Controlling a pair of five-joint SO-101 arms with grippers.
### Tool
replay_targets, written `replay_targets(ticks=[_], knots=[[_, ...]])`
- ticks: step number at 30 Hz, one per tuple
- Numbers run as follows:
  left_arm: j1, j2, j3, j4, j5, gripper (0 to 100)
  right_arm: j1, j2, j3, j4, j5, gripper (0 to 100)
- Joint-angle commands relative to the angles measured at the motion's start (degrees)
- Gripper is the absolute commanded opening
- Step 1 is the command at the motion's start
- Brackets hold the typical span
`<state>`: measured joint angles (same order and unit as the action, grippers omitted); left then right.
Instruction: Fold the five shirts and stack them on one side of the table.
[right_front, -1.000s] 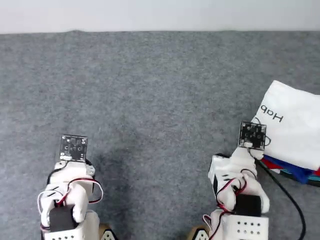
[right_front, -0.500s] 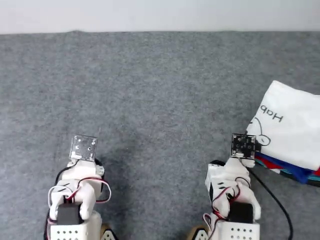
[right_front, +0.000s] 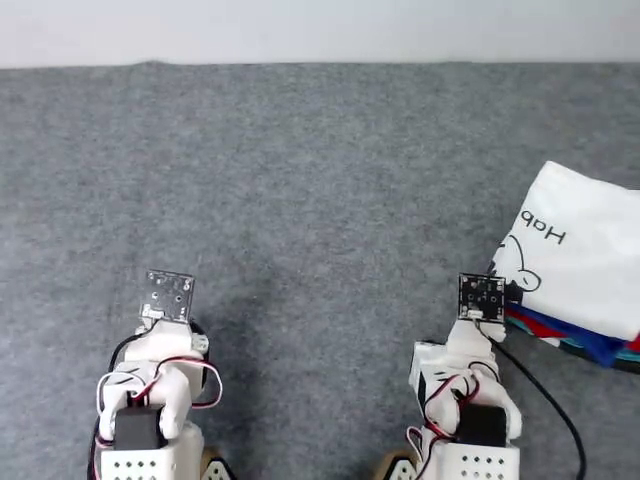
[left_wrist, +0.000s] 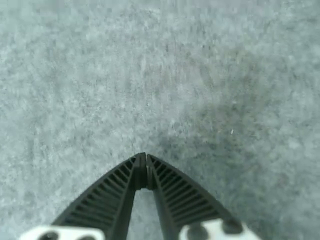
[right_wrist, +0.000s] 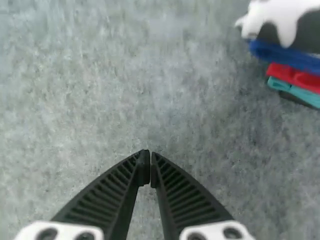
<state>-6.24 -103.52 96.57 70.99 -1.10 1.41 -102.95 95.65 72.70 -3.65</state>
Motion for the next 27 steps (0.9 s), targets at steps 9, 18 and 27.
replay_targets(ticks=[9, 18, 27], knots=[[-0.5, -0.5, -0.1, 1.1, 4.4, 1, 0.0, 0.1, 0.9, 1.5, 0.4, 0.9], [-4.9, -0.5, -0.1, 1.2, 11.3, 1, -0.3, 0.0, 0.9, 1.6, 0.6, 0.9], [-4.9, -0.5, -0.1, 1.2, 11.2, 1, -0.2, -0.1, 0.9, 1.7, 0.6, 0.9]])
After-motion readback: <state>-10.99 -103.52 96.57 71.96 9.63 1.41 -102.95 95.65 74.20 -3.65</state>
